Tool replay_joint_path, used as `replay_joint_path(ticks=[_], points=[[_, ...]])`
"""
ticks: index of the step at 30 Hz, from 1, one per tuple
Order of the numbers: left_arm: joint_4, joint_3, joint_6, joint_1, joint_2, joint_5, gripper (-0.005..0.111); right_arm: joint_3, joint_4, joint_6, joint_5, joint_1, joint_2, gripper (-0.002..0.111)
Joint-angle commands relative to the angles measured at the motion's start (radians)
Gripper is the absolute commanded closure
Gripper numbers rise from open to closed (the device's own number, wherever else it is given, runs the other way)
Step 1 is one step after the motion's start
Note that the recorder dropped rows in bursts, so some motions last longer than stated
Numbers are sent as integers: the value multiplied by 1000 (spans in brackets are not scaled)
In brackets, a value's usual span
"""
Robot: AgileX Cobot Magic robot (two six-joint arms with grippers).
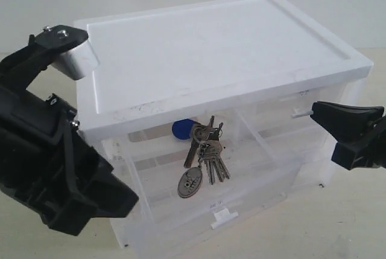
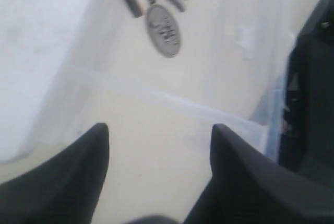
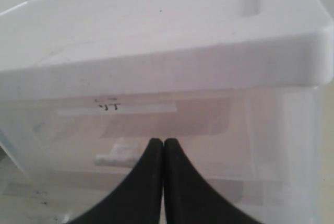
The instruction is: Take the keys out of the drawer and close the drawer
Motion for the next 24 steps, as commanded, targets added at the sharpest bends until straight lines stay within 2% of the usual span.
replay_joint_path(ticks=[1,5,12,16,20,24], points=[[176,-5,-124,-7,-19,11,53,-5,-116,18,-104,0,-1,108],[176,-5,-124,-7,-76,-24,53,-5,-167,20,-165,0,-1,108],[215,-5,-165,-7,-205,-146,53,-5,-264,18,-170,0,-15,108],[307,-5,-231,-7,-226,-120,53,-5,-264,17,-170,0,-56,108],[402,-3,-305,-7,-226,-66,53,-5,-209,45,-17,0,-144,108],[458,13,-337,-7,-226,-65,53,0,-249,107,16,0,-263,108]])
